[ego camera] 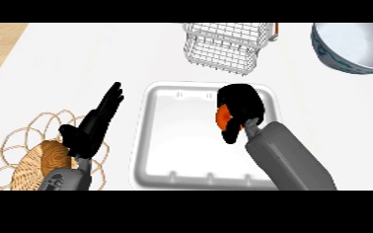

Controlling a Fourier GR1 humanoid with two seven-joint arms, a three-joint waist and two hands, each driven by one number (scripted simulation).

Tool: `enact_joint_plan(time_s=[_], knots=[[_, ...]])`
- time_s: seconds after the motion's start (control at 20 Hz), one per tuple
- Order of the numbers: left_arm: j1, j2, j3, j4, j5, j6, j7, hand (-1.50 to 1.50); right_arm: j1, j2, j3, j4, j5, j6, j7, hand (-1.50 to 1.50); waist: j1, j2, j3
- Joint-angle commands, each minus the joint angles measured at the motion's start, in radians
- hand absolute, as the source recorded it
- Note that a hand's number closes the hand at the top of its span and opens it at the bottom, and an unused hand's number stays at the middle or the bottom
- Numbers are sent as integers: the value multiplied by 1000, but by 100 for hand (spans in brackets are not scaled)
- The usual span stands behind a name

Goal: Pick the squash from the tray and place it in the tiered basket

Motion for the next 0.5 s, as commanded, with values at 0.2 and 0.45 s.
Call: enact_joint_plan(time_s=[0.2, 0.45], knots=[[34, 10, 19, -3, -2, 7, -26, 0, 137, -456, -390, 9, -102, -97, -118, 150, -35, -2, 0], [-6, 2, 28, 27, 17, -15, -24, 0, 193, -418, -582, -113, -338, -144, -238, 150, -29, -3, 0]])
